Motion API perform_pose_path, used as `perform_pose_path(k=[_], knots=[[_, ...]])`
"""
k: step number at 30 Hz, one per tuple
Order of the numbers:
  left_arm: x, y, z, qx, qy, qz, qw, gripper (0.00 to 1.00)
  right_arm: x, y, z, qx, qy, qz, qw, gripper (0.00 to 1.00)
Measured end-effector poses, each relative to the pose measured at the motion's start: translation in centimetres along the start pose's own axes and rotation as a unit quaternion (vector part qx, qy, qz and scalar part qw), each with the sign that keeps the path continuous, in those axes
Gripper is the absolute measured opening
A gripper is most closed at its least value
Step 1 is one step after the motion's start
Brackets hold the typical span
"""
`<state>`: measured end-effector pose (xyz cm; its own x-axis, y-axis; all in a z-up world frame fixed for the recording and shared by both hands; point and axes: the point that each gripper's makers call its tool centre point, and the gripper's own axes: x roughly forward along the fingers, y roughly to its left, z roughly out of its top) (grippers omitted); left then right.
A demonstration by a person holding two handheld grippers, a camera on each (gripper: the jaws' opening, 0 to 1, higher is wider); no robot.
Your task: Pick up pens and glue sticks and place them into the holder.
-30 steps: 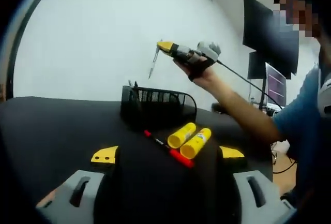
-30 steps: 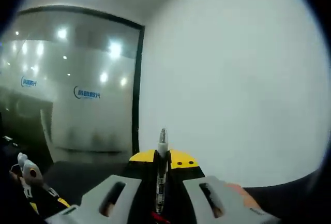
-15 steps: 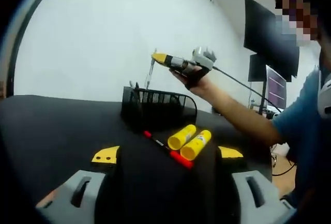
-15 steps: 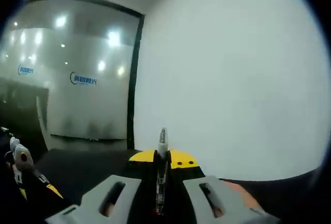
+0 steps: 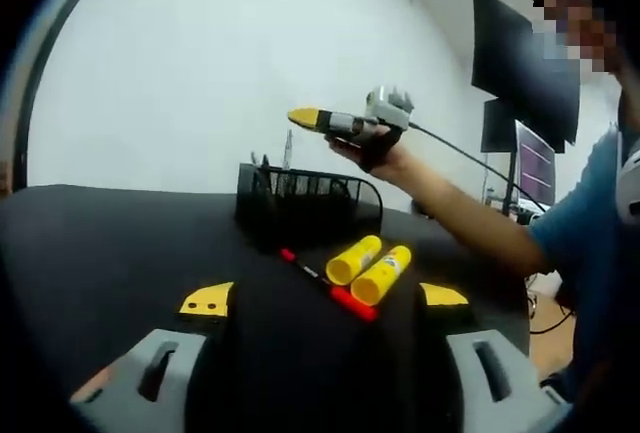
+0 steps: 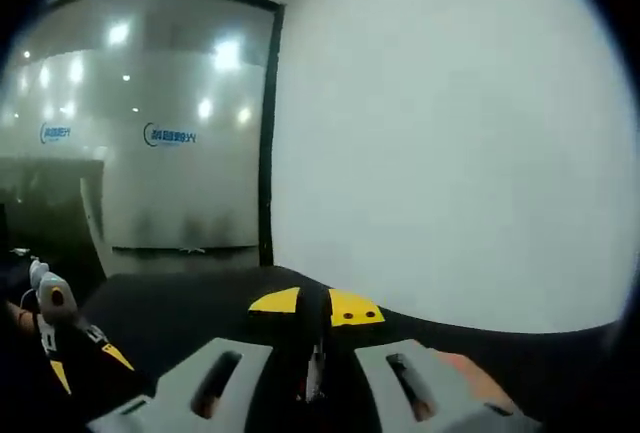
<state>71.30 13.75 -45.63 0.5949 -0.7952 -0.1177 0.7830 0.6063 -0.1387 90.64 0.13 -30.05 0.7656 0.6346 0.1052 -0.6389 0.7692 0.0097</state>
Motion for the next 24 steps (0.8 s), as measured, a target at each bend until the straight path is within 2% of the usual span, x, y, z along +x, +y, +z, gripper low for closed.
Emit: perform_pose_path(k=[12,14,16,18,19,21,24], knots=[[0.1,-0.2,-0.2,0.004,0.005,0.005,1.0000,0.67,-1.0,-0.8,1.6,0.002,-0.021,-0.009,0.9997,0.06],[0.1,-0.3,-0.3,0.005,0.005,0.006,1.0000,0.67,-1.1,-0.7,1.9,-0.002,-0.029,0.003,0.9996,0.10],[0.1,-0.4,-0.4,0.006,0.006,0.006,0.9999,0.67,-1.0,0.3,1.7,-0.031,-0.030,0.036,0.9984,0.20],[0.2,-0.5,-0.4,0.007,0.007,0.007,0.9999,0.67,-1.0,1.7,0.7,-0.071,-0.012,0.067,0.9951,0.32],[0.2,-0.5,-0.5,0.008,0.008,0.007,0.9999,0.67,-0.8,2.0,0.1,-0.098,0.001,0.062,0.9933,0.35],[0.2,-0.4,-0.5,0.009,0.009,0.008,0.9999,0.67,-0.4,2.3,-0.9,-0.126,0.023,0.049,0.9906,0.33],[0.2,-0.4,-0.5,0.009,0.008,0.009,0.9999,0.67,0.3,3.5,-2.0,-0.135,0.037,0.059,0.9884,0.34]])
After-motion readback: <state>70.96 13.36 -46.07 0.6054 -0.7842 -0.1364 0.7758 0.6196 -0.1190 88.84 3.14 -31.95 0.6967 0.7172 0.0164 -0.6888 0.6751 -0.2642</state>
